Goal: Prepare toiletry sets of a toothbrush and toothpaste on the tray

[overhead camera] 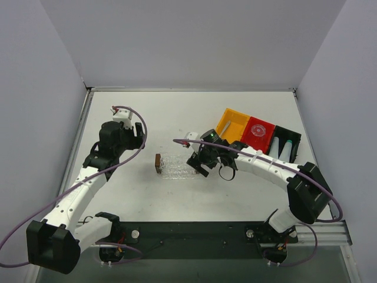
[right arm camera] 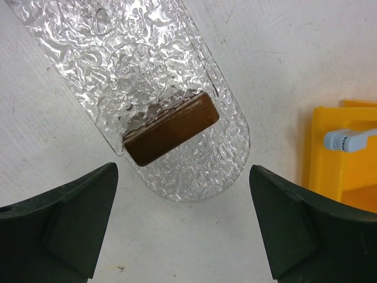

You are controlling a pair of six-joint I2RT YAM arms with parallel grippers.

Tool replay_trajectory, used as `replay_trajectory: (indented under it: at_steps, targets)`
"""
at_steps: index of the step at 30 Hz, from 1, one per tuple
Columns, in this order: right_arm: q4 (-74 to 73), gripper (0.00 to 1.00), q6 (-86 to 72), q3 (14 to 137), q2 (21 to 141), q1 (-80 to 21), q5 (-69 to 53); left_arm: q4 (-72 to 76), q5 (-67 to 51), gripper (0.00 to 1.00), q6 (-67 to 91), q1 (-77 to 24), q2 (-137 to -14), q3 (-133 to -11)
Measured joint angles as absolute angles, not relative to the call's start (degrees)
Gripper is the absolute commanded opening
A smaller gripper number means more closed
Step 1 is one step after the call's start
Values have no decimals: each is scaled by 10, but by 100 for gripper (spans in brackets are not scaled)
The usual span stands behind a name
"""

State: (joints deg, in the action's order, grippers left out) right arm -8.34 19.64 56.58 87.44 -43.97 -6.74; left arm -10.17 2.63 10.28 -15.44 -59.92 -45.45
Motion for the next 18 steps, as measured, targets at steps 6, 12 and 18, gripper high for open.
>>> replay_trajectory:
  at_steps: [6, 12, 18]
  targets:
    - [-114, 89, 201, 565, 811, -439, -61, -100, 23, 79, 103, -153, -599, -454]
    - [-130, 89, 206, 565, 714, -415, -52, -100, 22, 82, 103, -153, -598, -454]
    - [-142, 89, 198, 565, 686, -341, -37, -95, 16, 82, 100, -153, -598, -454]
